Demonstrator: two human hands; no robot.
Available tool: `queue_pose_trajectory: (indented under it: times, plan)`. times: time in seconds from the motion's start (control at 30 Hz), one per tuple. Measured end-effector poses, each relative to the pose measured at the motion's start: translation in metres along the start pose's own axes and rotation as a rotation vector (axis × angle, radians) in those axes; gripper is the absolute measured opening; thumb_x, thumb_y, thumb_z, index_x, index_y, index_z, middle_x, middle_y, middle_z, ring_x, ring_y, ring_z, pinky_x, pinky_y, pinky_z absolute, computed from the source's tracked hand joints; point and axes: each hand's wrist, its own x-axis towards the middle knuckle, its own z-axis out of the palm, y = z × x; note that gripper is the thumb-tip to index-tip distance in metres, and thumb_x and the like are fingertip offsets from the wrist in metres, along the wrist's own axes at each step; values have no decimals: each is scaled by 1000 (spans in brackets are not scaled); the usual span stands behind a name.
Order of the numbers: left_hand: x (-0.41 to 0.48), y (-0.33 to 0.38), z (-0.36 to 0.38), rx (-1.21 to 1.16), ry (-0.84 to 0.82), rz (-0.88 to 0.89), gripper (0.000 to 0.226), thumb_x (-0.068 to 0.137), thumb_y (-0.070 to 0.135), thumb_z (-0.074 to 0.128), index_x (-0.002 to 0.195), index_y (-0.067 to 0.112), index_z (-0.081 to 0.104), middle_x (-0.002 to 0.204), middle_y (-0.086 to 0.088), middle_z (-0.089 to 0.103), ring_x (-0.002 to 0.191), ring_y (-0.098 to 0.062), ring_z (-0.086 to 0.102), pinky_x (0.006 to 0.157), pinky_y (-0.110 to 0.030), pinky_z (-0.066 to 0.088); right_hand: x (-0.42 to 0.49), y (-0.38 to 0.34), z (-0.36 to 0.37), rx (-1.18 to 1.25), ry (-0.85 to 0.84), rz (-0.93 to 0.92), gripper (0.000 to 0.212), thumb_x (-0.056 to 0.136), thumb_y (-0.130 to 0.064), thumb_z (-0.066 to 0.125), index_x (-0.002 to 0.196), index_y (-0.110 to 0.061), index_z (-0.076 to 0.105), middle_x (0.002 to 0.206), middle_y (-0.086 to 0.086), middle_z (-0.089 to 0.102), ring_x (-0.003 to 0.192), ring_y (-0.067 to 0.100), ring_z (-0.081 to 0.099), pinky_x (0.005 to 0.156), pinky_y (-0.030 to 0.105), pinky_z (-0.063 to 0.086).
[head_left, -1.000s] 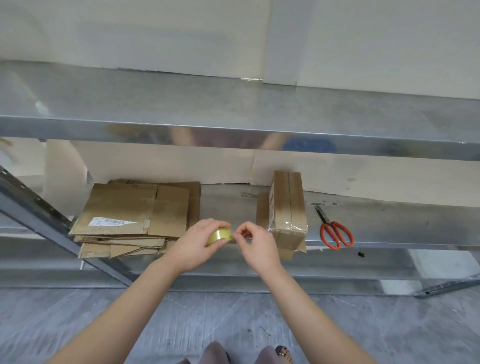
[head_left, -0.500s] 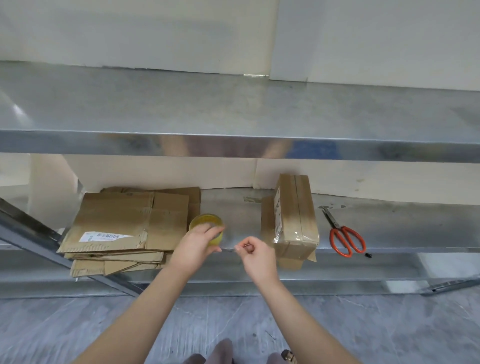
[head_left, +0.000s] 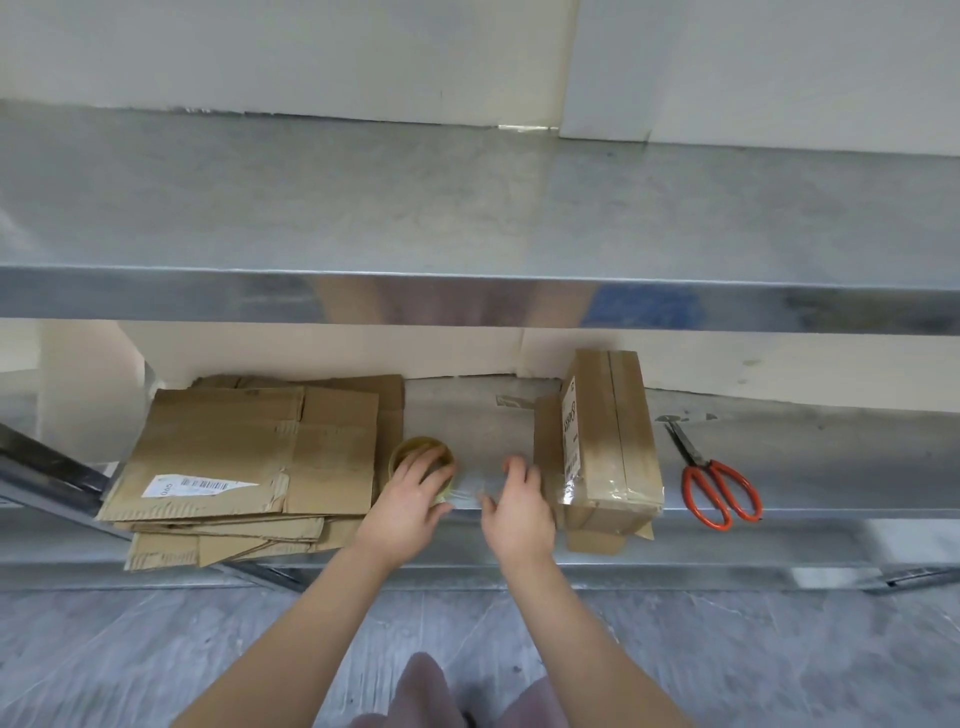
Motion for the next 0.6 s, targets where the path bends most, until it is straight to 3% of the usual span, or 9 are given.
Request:
queue_pose_trajectory:
  times: [0.07,0.17,0.27,0.33,0.43,0.6]
  plan:
    - [0,-1,-3,54,-32,17,53,97,35,52,146,17,39,156,-2,27,147,-21,14,119,-30,5,-7,-1,0,-52,-12,-44,43,94,-32,58,130,-22,37,124,3,44,100,30,63,73,37,49]
    - [-7,7,-12,196,-22,48,57,99,45,35,149,18,33,158,0,25,148,-18,11,120,-32,1,-31,2,-9,-40,16,-216,39,99,-30,47,137,-22,39,133,1,45,114,22,54,87,32,48]
    - [-26,24,-24,227,27,73,64,95,52,25,152,24,25,158,4,23,148,-16,10,120,-36,-3,-68,5,-29,-105,174,-445,40,96,-35,52,134,-21,55,131,-2,58,120,19,56,95,31,51]
    - [-42,38,-29,200,20,80,64,94,54,25,153,30,18,159,9,16,148,-12,2,121,-35,-6,-91,8,-46,-211,252,-537,44,96,-40,43,133,-23,59,133,-3,61,125,18,56,98,35,52]
    - [-59,69,-36,171,38,87,62,97,55,26,153,30,20,158,12,15,148,-9,0,119,-31,-9,-113,25,-74,-263,284,-542,49,98,-41,33,137,-23,56,142,-1,54,135,21,46,104,42,46]
    - [-56,141,-33,100,82,132,61,99,54,27,153,27,20,157,15,13,148,-8,2,119,-31,-4,-116,72,-116,-201,346,-438,48,98,-36,37,141,-19,52,145,1,49,140,23,39,112,40,33]
